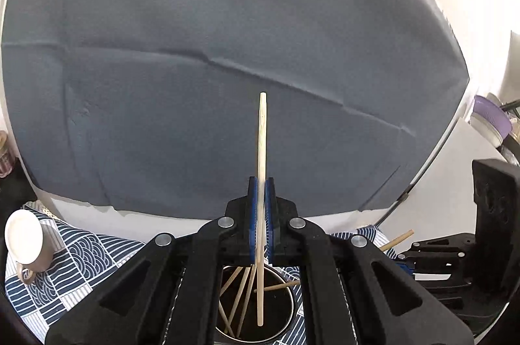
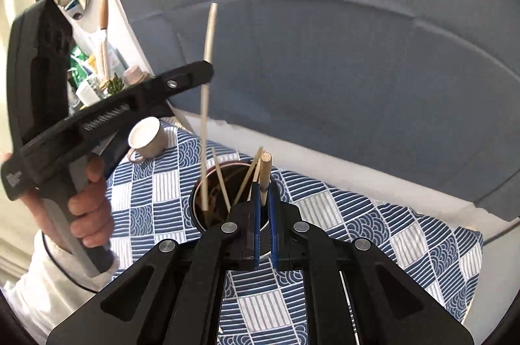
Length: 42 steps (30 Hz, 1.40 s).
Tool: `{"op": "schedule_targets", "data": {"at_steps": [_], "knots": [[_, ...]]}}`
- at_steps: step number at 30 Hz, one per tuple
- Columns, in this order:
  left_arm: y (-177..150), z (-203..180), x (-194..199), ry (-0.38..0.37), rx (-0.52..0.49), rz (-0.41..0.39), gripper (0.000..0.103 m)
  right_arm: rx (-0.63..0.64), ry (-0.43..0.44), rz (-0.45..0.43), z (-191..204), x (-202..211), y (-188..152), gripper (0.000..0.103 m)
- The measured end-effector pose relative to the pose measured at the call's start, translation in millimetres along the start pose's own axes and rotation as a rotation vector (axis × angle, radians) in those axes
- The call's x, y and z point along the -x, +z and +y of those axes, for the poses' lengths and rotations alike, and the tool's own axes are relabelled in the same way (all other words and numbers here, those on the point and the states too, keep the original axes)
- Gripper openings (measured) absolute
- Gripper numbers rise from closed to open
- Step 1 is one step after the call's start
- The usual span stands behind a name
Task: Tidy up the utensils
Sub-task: 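Drop both skewers into the black cup and open both tools, then lower both tools to the remaining skewers and close each on one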
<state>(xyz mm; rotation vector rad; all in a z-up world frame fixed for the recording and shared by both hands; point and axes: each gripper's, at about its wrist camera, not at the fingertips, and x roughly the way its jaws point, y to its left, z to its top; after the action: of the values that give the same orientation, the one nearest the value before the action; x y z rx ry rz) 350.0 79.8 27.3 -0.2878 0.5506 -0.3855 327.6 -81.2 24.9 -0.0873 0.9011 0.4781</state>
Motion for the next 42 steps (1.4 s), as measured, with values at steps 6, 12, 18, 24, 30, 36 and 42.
{"op": "schedule_targets", "data": {"at_steps": [6,12,18,24,30,36,42], "knots": [[-12.7,6.6,-4.1,0.032,0.000,-0.023,0.019,-0.015,0.015,-0.007,-5.6,-5.1,-7.3,0.015],[-11.0,10.9,15.5,0.084,-0.007,-0.056,0.067,-0.028,-0.021,-0.058,-15.9,4.8,-14.4,0.062],[-13.5,16.2,41.5,0.165,-0.025,-0.061,0.089,-0.036,-0.054,-0.104,-20.7,13.0,-21.8,0.088],[-31.5,32.1,64.5,0.252,0.009,-0.045,0.097,-0.027,-0.021,-0.150,-14.6,18.8,-31.2,0.091],[-60.6,44.4,83.8,0.314,0.005,0.004,0.097,-0.006,0.041,-0.181,0.6,20.4,-44.2,0.093],[-87.6,54.2,93.0,0.332,0.046,0.047,0.097,0.058,0.100,-0.232,23.1,27.2,-58.5,0.095],[-111.6,58.2,103.5,0.355,0.107,0.059,0.097,0.102,0.163,-0.227,39.5,26.7,-72.9,0.095]]}}
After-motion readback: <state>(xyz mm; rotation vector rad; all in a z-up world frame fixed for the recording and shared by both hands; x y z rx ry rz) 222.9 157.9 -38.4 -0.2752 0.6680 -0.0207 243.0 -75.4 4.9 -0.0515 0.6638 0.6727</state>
